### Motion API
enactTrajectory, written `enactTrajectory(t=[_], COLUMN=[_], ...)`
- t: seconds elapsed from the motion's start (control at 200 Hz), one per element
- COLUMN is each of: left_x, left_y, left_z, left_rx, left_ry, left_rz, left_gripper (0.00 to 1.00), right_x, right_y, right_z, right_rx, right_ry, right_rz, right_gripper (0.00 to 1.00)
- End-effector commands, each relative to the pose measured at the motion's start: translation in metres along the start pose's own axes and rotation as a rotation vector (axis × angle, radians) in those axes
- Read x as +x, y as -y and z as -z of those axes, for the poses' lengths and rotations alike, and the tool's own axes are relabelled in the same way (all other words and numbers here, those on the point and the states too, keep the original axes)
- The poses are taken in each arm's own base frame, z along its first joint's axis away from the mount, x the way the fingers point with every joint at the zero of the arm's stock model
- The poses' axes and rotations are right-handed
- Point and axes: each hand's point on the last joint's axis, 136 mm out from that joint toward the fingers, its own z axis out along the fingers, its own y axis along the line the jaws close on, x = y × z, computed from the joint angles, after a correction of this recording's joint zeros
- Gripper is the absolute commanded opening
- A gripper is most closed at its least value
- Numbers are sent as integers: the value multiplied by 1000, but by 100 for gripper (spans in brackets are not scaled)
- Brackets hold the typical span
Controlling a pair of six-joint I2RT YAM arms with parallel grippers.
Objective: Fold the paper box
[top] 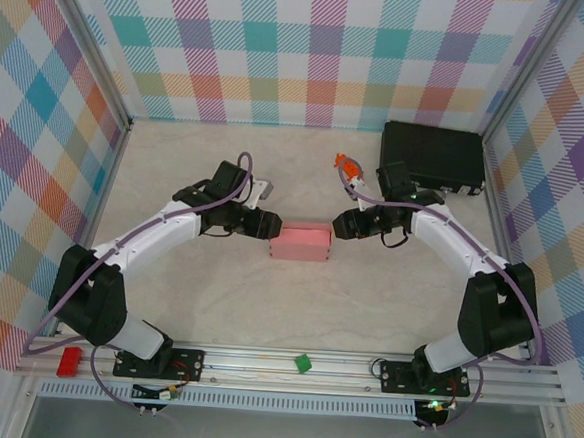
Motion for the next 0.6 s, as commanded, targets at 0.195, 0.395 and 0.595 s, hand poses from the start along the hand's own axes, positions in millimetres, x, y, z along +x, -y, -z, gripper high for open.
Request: enactTrajectory(t=[0.195,0.395,0.595], left_x=[-5,-7,-4], left_y=[6,6,4], left_z=[0,3,3], left_rx=[38,31,18], left_ry=[6,8,-1], left_rz=[11,14,44], left_gripper=[46,42,34], right_x=[3,3,4], right_y=[-1,-1,-2], right_z=[-8,-11,-13], right_rx=[-20,-22,-12], right_ry=[-16,-23,-32], right_rz=[-11,-11,-26], right_gripper=[36,35,30])
